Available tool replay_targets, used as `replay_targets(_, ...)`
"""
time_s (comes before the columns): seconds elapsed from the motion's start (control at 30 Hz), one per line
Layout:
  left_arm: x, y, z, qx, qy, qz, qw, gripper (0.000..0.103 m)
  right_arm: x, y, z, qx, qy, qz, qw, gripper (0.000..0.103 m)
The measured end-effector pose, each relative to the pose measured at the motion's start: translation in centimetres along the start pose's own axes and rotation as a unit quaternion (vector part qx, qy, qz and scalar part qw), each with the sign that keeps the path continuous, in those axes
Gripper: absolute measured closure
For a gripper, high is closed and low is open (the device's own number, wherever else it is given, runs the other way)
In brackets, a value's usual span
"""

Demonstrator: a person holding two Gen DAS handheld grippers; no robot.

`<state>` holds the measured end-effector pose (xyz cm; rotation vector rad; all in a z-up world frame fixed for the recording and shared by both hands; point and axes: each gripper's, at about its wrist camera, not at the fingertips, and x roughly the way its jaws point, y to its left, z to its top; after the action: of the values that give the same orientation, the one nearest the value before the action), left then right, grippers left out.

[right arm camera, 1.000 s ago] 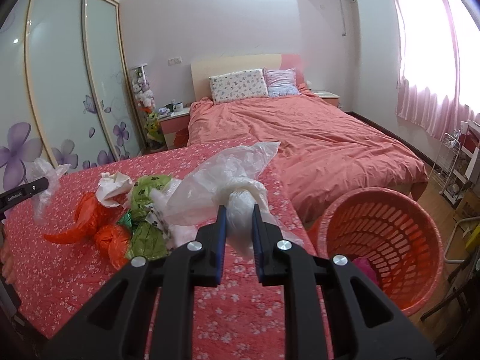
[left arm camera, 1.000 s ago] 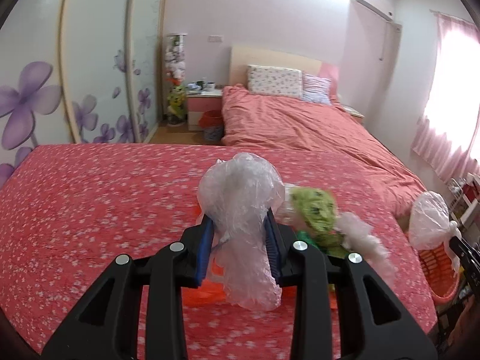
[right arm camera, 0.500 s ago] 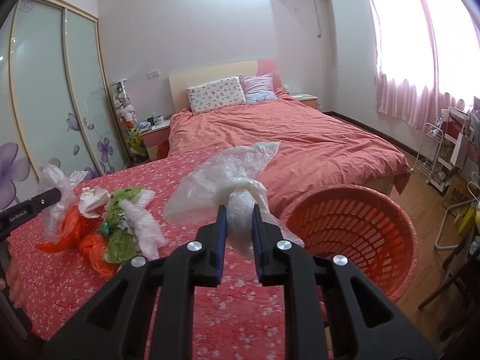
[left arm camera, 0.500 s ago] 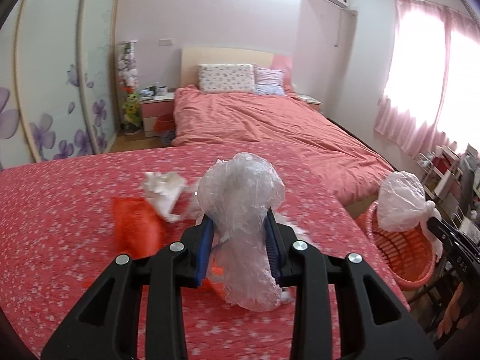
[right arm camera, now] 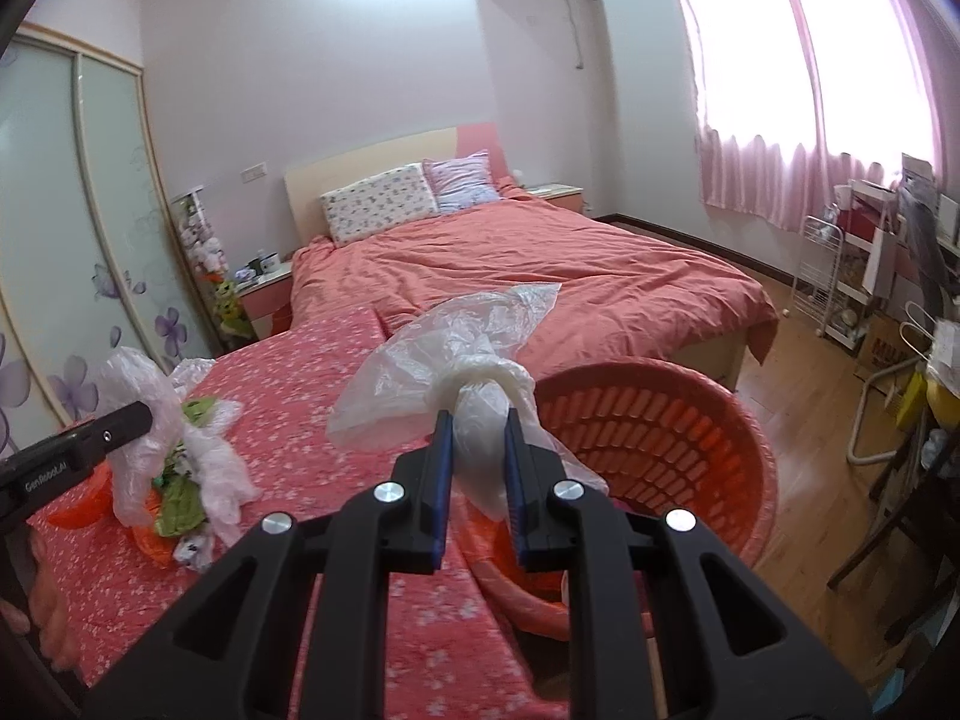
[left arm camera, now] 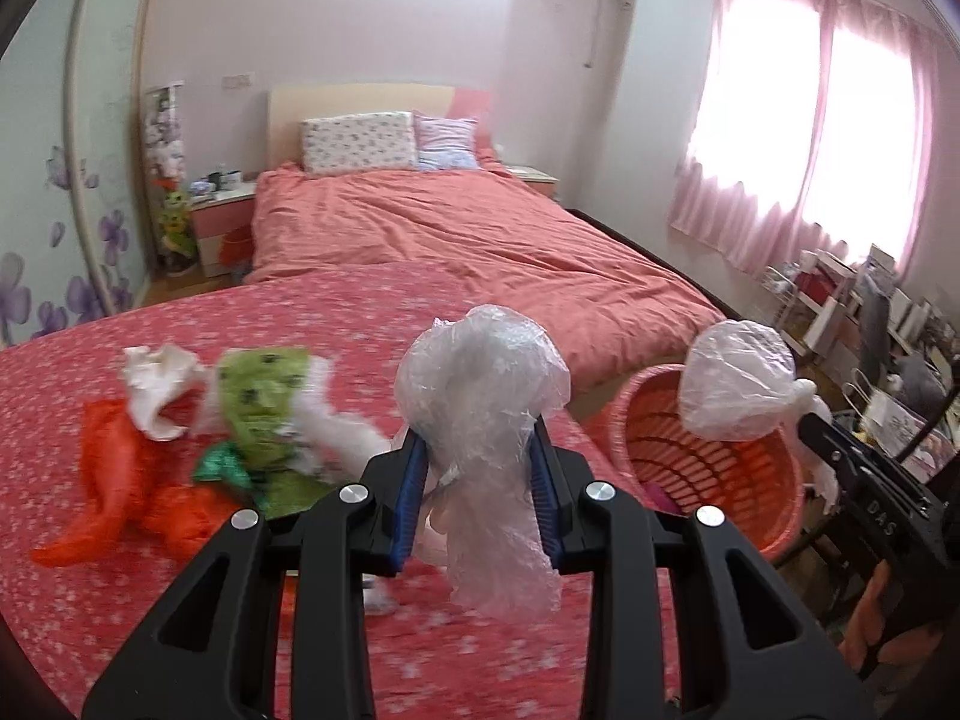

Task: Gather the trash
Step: 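Carry both bags over the orange basket and open both tools to release them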

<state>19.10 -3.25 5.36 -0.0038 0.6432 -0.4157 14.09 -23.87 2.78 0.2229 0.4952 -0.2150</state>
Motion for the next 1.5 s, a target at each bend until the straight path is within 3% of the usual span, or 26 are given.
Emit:
replay_targets(0.53, 4.5, -9.2, -0.7, 0.028, 0.027, -0.096, 0.9946, 0.070, 1.3, -6.8, -0.6, 0.054, -0.002, -0.041, 0.998, 0.086)
replay_targets(1.0, 8.7, -13.7, -1.4, 0.040, 0.062, -0.137, 0.9878, 0.070, 4.4, -10.8, -0.4, 0.088, -0.001, -0.066, 0.994, 0.086)
replay_targets(1.23, 10.4, -14.9, -1.7, 0.042, 0.077, -0.142, 0.9860, 0.070, 6.1, -12.6, -0.1, 0.108, 0.002, -0.059, 0.992, 0.083)
replay_targets(1.3, 10.8, -14.9, -1.9, 0.043, 0.080, -0.138, 0.9862, 0.063, 6.7, -13.0, -0.1, 0.110, 0.005, -0.055, 0.992, 0.082)
replay_targets(1.4, 11.3, -14.5, -2.1, 0.038, 0.088, -0.128, 0.9871, 0.049, 7.3, -13.0, -0.4, 0.113, 0.010, -0.054, 0.992, 0.072)
replay_targets(1.5, 11.7, -13.6, -2.5, 0.029, 0.099, -0.119, 0.9875, 0.046, 7.5, -13.3, -0.8, 0.115, 0.014, -0.058, 0.992, 0.066)
